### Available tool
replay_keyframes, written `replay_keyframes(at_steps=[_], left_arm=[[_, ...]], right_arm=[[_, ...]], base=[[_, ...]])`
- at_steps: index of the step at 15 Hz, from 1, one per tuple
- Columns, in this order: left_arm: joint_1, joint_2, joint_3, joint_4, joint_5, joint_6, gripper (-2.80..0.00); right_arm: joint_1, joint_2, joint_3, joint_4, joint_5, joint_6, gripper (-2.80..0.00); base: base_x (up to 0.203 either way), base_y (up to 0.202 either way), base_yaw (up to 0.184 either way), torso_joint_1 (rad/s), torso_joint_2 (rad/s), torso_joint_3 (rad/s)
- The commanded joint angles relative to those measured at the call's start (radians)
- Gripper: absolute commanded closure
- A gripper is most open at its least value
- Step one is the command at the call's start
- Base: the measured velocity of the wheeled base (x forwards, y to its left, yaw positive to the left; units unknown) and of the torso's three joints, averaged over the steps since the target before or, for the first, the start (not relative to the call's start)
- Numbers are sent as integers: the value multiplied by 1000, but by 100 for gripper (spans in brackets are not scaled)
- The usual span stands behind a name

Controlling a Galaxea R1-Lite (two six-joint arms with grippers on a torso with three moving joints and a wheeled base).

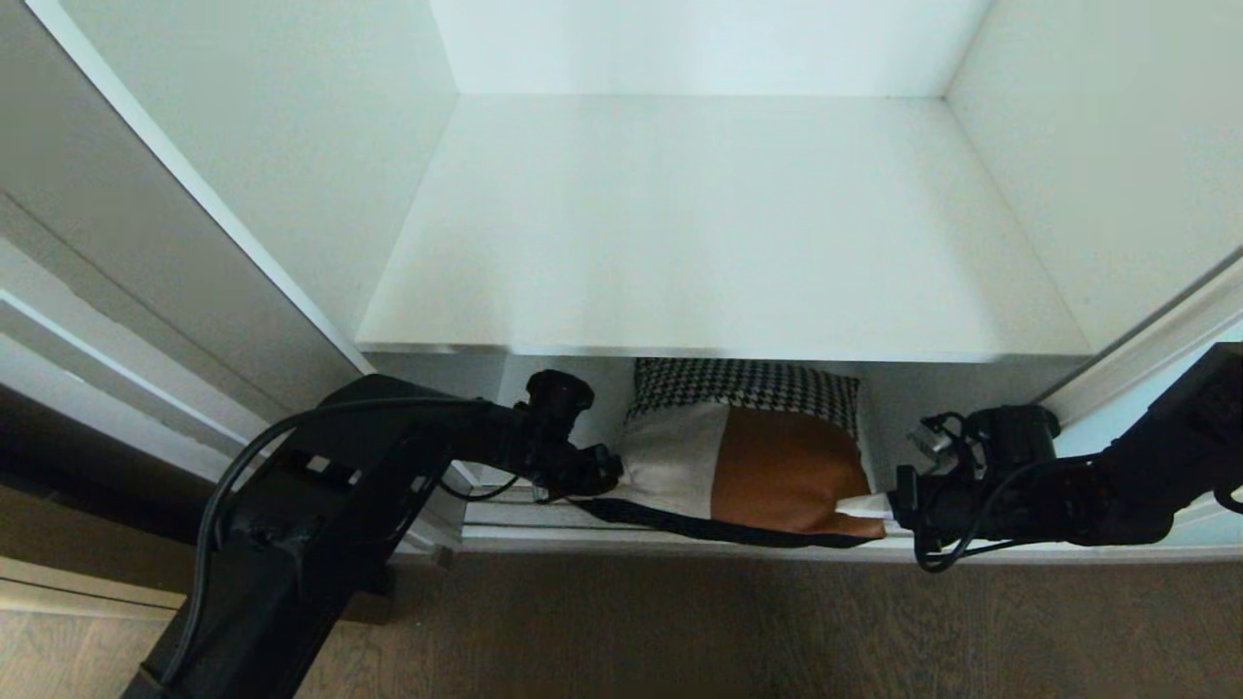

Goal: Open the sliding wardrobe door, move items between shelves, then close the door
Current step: Place the pillow on the higher shelf

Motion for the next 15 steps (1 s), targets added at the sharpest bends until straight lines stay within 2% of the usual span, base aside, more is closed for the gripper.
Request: replay_keyframes(at_steps=[1,5,8,12,15], left_arm=[[-2,2,19,-82,37,-44,-280],[-13,7,20,-148,45,-31,-280],[-25,26,-1,-255,40,17,-280],[-27,-3,21,-285,39,3,-280],[-38,-14,70,-392,35,-4,-280]], right_arm=[[-11,-4,4,-2,18,3,0],[-15,-3,10,-6,28,0,0],[-19,-4,15,-8,47,0,0],[-18,12,12,-13,47,-8,0],[-18,13,12,-13,47,-8,0]], base=[[0,0,0,0,0,0],[0,0,0,0,0,0],[0,0,0,0,0,0],[0,0,0,0,0,0],[0,0,0,0,0,0]])
